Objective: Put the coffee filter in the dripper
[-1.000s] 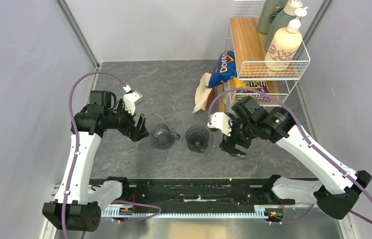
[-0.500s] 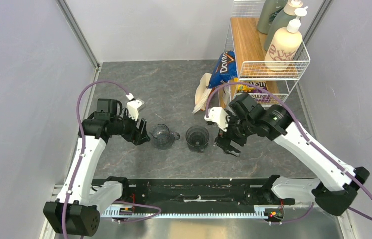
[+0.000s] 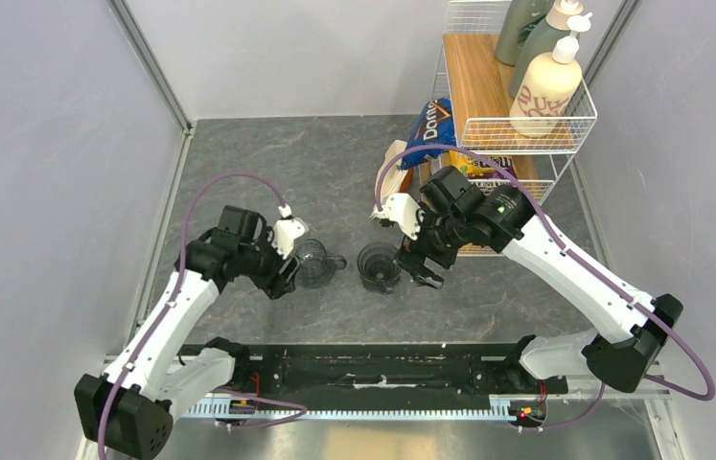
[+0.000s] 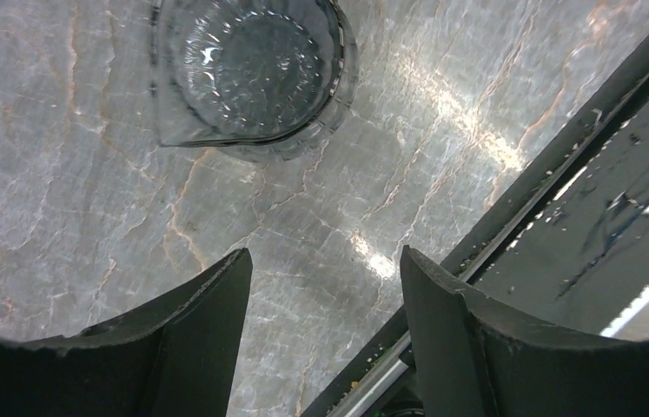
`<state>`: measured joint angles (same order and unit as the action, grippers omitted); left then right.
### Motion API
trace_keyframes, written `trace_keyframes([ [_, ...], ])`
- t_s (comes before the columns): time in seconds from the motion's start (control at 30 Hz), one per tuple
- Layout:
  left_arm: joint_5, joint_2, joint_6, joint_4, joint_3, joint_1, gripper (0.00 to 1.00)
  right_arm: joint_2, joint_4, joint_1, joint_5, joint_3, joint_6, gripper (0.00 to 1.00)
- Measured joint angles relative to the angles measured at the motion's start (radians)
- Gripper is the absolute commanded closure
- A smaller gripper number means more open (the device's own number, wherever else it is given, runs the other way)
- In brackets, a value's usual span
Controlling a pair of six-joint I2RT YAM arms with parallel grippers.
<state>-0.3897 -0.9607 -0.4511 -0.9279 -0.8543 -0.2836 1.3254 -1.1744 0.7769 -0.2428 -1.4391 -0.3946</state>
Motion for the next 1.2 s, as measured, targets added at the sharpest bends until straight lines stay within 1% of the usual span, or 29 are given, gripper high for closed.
trace_keyframes([
  [0.17, 0.105, -0.013, 0.008, 0.077, 0.084, -0.097, 0.31, 0.000, 0.000, 0.000, 0.018, 0.000, 0.011, 0.03],
  [0.33, 0.183, -0.134, 0.056, 0.172, 0.081, -0.150, 0.32, 0.000, 0.000, 0.000, 0.037, 0.000, 0.013, 0.03],
  [0.6, 0.250, -0.287, 0.188, 0.289, 0.059, -0.167, 0.32, 0.000, 0.000, 0.000, 0.066, 0.000, 0.013, 0.03],
  [0.77, 0.304, -0.318, 0.322, 0.370, 0.053, -0.172, 0.31, 0.000, 0.000, 0.000, 0.076, 0.000, 0.015, 0.03],
  [1.0, 0.408, -0.378, 0.520, 0.478, 0.039, -0.172, 0.26, 0.000, 0.001, 0.000, 0.083, 0.000, 0.022, 0.03],
  [1.13, 0.468, -0.420, 0.593, 0.530, 0.018, -0.172, 0.23, 0.007, 0.007, 0.000, 0.083, 0.000, 0.029, 0.03],
  [1.17, 0.470, -0.431, 0.599, 0.544, 0.013, -0.172, 0.23, 0.012, 0.009, 0.000, 0.083, 0.000, 0.029, 0.00],
  [1.2, 0.475, -0.445, 0.603, 0.561, 0.006, -0.172, 0.23, 0.016, 0.009, 0.000, 0.082, 0.000, 0.029, 0.01],
])
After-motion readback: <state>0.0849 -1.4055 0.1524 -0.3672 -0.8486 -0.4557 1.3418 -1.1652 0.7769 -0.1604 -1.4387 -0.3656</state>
